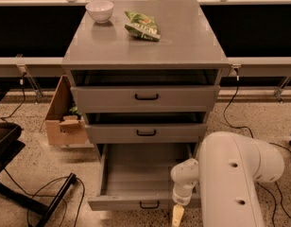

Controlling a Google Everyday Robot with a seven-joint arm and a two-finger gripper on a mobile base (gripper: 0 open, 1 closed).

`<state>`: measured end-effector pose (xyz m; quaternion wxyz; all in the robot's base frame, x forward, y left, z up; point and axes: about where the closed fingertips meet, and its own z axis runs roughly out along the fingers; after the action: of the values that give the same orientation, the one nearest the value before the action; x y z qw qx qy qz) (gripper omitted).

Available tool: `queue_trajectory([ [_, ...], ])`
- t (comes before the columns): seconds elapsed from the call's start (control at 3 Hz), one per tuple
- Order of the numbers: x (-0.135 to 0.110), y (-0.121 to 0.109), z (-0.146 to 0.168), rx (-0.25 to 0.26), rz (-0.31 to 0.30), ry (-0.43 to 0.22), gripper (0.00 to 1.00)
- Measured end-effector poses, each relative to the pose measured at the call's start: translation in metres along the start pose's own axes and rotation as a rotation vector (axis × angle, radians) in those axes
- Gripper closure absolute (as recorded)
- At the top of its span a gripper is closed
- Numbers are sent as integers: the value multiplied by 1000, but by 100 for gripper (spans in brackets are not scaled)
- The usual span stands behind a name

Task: Open bottom drawer

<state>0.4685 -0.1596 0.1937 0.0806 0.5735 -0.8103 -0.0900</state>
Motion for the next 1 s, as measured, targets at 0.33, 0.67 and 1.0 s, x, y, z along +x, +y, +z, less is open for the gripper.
queue_trajectory([
  [0.33,3,-29,-50,50,-39,-74,0],
  [0.67,13,-57,-97,64,-62,-161,0],
  [1.0,24,-67,-147,22,-119,-195,0],
])
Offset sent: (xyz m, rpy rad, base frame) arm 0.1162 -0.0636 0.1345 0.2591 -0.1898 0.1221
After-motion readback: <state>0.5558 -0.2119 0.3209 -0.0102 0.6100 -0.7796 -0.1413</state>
